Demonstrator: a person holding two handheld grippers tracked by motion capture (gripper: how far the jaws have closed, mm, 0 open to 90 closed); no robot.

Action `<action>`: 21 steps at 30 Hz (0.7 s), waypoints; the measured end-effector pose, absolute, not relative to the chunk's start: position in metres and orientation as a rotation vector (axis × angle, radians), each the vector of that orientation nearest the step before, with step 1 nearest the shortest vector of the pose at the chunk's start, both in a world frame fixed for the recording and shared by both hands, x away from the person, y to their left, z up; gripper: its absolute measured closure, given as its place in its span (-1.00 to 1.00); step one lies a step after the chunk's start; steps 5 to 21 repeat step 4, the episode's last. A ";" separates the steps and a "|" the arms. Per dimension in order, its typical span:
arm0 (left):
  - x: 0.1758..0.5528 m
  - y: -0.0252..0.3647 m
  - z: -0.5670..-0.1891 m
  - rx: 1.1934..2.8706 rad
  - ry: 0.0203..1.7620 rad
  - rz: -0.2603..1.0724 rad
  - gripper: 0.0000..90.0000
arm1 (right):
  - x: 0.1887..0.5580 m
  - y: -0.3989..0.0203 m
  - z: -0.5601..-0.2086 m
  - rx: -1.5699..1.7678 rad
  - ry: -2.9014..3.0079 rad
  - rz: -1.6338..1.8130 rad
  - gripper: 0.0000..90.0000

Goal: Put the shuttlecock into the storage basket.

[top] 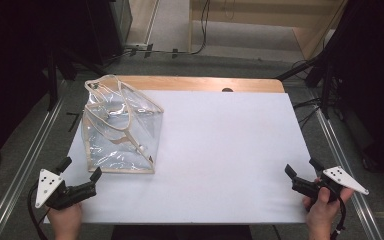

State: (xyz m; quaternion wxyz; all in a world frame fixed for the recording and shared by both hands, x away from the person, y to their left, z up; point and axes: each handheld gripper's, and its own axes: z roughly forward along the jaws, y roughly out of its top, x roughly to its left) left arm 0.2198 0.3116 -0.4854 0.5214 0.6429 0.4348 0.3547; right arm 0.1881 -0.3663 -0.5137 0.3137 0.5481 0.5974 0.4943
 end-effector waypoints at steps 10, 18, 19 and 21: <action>0.220 0.311 -0.485 1.541 1.042 0.851 -1.00 | 0.188 -0.366 -0.514 1.452 1.576 1.303 -1.00; 0.220 0.311 -0.485 1.541 1.042 0.851 -1.00 | 0.188 -0.366 -0.514 1.452 1.576 1.303 -1.00; 0.220 0.311 -0.485 1.541 1.042 0.851 -1.00 | 0.188 -0.366 -0.514 1.452 1.576 1.303 -1.00; 0.220 0.311 -0.485 1.541 1.042 0.851 -1.00 | 0.188 -0.366 -0.514 1.452 1.576 1.303 -1.00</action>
